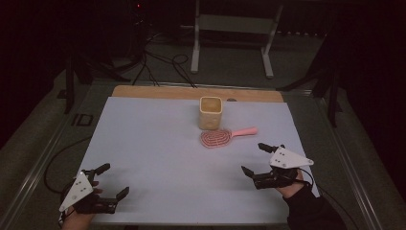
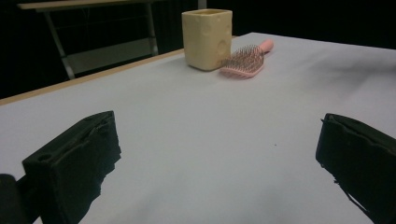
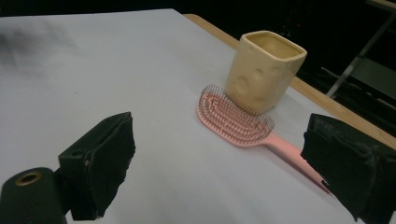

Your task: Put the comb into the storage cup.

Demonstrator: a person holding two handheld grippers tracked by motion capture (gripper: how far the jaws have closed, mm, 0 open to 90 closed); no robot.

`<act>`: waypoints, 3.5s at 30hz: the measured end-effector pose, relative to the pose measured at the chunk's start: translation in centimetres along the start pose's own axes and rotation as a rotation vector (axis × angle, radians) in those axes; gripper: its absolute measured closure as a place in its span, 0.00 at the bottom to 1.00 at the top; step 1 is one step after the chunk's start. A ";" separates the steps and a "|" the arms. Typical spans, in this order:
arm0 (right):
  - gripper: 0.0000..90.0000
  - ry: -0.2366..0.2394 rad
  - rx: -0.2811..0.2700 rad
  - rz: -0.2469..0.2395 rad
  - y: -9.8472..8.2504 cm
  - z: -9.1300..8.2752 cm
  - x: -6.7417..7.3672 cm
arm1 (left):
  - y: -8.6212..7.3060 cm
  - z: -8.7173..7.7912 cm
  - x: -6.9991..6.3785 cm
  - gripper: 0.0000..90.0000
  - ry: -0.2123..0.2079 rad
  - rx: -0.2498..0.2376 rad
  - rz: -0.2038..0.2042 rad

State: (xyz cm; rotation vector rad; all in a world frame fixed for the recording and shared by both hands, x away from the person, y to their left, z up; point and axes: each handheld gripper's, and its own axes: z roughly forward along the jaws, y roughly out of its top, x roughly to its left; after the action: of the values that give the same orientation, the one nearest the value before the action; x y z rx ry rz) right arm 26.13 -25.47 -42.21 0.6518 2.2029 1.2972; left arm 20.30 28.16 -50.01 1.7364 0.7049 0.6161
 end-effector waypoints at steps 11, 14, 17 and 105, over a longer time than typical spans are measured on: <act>0.10 0.002 0.023 -0.004 1.1 2.0 -1.7 | -0.1 0.0 0.1 0.00 0.003 -0.001 -0.004; 0.10 -0.004 0.028 0.000 1.1 2.8 -2.2 | 0.0 0.0 0.1 0.00 0.004 -0.001 0.000; 0.10 -0.009 0.029 0.010 1.2 3.4 -2.8 | 0.0 0.0 0.3 0.00 0.005 -0.010 -0.009; 1.00 -0.100 0.463 0.098 -3.5 17.3 -13.3 | -0.2 0.3 0.0 0.00 -0.009 0.015 0.002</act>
State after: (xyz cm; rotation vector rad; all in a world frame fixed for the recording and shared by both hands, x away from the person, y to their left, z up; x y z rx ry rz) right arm 46.65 -24.05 -50.34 0.9826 2.4278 0.7737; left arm 20.48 27.97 -50.26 1.7530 0.7029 0.6055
